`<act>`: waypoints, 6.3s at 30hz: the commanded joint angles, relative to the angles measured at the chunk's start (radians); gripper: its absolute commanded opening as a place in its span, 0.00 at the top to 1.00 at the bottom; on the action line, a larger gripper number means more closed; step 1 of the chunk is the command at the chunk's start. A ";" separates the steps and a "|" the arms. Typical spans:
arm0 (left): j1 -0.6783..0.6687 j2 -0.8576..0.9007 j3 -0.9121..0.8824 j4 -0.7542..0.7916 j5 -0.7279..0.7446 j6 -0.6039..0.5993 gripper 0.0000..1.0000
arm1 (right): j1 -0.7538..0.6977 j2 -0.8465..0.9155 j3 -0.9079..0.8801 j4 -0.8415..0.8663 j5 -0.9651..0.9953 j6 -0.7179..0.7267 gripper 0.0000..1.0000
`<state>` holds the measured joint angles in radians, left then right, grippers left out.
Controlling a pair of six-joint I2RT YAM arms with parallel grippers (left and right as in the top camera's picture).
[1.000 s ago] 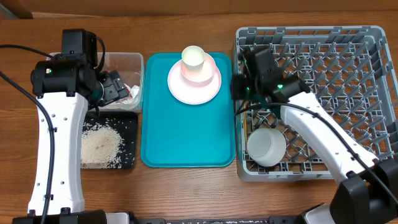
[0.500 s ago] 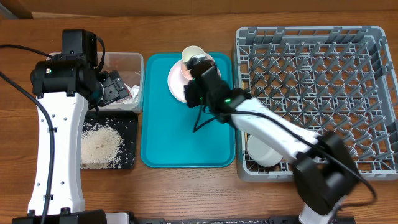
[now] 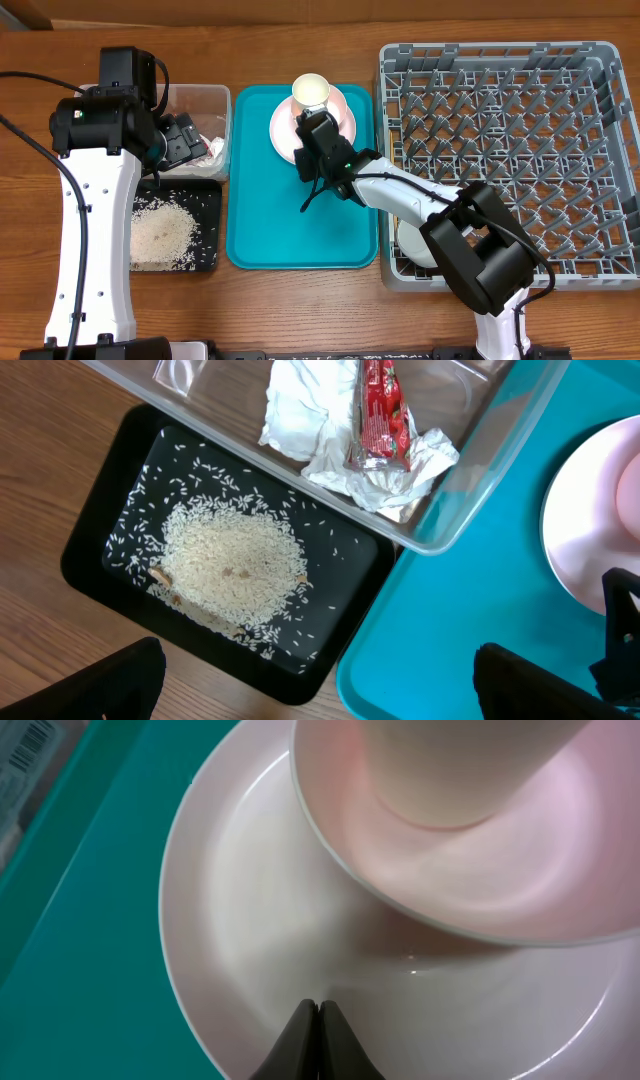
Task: Sort waste into correct bins and load items into the dishwasher
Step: 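Move the right gripper to the white cup on the pink plate, then lower the right gripper and close it on the white cup's rim, then lift the white cup and carry it into the dish rack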
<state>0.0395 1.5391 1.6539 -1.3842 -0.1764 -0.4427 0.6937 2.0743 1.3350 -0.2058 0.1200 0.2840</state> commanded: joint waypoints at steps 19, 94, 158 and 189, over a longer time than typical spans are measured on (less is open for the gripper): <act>-0.001 0.004 0.010 0.001 -0.007 -0.003 0.00 | -0.002 -0.038 0.015 -0.199 -0.224 0.042 0.91; -0.001 0.004 0.010 0.001 -0.007 -0.003 0.00 | 0.017 0.085 0.462 -0.490 0.038 -0.319 0.66; -0.001 0.004 0.010 0.001 -0.007 -0.003 0.00 | -0.510 -0.486 0.557 -1.062 -0.867 -0.217 0.96; -0.001 0.004 0.010 0.001 -0.007 -0.003 0.00 | -0.771 -0.278 -0.145 -0.613 -1.359 -0.364 0.96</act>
<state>0.0391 1.5391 1.6539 -1.3842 -0.1768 -0.4423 -0.0769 1.8000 1.1954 -0.8227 -1.2926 -0.0650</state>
